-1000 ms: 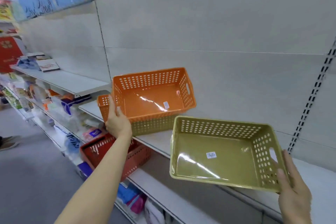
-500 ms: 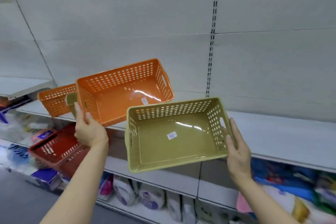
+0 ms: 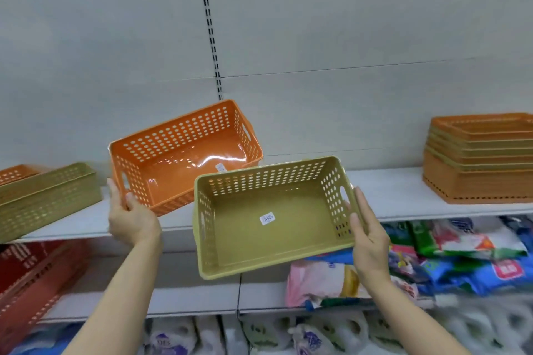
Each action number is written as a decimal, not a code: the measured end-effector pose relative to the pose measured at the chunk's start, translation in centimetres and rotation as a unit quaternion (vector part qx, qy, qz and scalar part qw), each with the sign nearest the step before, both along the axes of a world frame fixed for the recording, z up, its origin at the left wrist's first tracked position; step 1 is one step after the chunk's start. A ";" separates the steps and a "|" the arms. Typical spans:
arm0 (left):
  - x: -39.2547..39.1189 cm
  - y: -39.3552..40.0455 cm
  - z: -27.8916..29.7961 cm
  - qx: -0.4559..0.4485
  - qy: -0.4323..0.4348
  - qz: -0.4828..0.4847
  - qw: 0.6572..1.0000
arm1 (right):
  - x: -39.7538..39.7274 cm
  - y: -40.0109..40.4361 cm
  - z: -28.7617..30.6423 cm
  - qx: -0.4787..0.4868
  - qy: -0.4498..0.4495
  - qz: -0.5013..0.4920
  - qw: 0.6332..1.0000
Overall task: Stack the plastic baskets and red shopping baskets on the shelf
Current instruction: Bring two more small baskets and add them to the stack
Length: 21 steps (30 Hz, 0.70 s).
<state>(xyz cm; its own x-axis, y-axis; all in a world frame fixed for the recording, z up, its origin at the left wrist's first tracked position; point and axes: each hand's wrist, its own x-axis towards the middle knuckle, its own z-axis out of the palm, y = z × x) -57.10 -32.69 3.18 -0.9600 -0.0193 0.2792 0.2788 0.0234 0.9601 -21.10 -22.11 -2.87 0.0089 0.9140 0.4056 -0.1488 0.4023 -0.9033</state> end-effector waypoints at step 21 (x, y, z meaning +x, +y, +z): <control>26.5 19.3 7.0 0.073 0.074 -0.027 0.994 | 29.0 14.5 5.1 0.080 -0.001 -0.099 0.992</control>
